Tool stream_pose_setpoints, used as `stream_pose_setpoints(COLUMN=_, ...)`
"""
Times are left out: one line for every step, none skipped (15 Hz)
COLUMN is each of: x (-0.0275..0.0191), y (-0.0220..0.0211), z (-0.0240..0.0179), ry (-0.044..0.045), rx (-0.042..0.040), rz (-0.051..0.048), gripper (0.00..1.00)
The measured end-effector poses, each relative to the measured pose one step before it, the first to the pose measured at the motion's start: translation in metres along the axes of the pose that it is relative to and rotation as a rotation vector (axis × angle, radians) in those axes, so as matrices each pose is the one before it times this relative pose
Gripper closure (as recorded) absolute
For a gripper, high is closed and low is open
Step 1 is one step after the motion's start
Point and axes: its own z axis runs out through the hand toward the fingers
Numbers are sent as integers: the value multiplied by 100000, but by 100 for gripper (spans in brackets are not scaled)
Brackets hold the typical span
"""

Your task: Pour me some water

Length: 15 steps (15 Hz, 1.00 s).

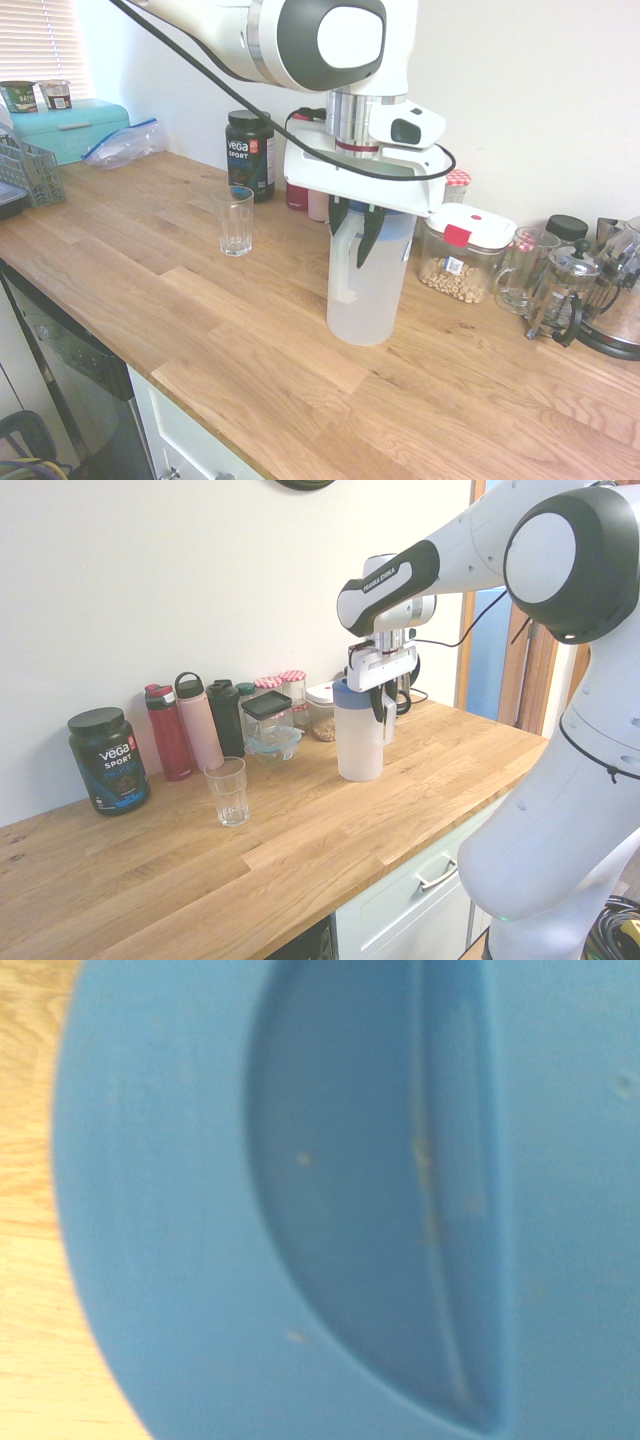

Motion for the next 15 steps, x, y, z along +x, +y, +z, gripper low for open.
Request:
stream_pose_setpoints(x=53, y=149, z=-7, ry=135, rx=-278, rz=-465, gripper=0)
stream_pose_setpoints(x=45, y=182, z=-56, ry=237, rx=-340, rz=-901, gripper=0)
stream_pose_setpoints(x=9, y=222, z=-110, ry=294, rx=-709, rz=-925, gripper=0)
stream_pose_setpoints(x=-22, y=261, z=-184, ry=425, rx=-921, rz=-741, gripper=0)
stream_pose_setpoints(x=-119, y=223, z=-293, ry=211, rx=-524, rz=-484, gripper=0)
stream_pose_setpoints(x=-231, y=252, z=-386, ry=-289, rx=-85, rz=-728, gripper=0)
stream_pose_setpoints(x=-411, y=307, z=-494, ry=-933, rx=-156, rz=-1057, gripper=0)
stream_pose_setpoints(x=-548, y=294, z=-525, ry=-1454, rx=-336, rz=-567, gripper=0)
stream_pose_setpoints(x=-594, y=267, z=-464, ry=-1699, rx=-147, rz=-485, gripper=0)
stream_pose_setpoints(x=-443, y=172, z=-317, ry=-1336, rx=53, rz=-364, gripper=0)
stream_pose_setpoints(x=-295, y=68, z=-143, ry=-1097, rx=157, rz=-40, gripper=0)
stream_pose_setpoints(x=-213, y=-74, z=65, ry=-1559, rx=548, rz=-508, gripper=0)
stream_pose_setpoints(x=-335, y=-219, z=144, ry=-2563, rx=1132, rz=-1514, gripper=0)
stream_pose_setpoints(x=-477, y=-263, z=123, ry=-2962, rx=1058, rz=-1975, gripper=0)
stream_pose_setpoints(x=-700, y=-215, z=-38, ry=-2562, rx=552, rz=-2789, gripper=0)
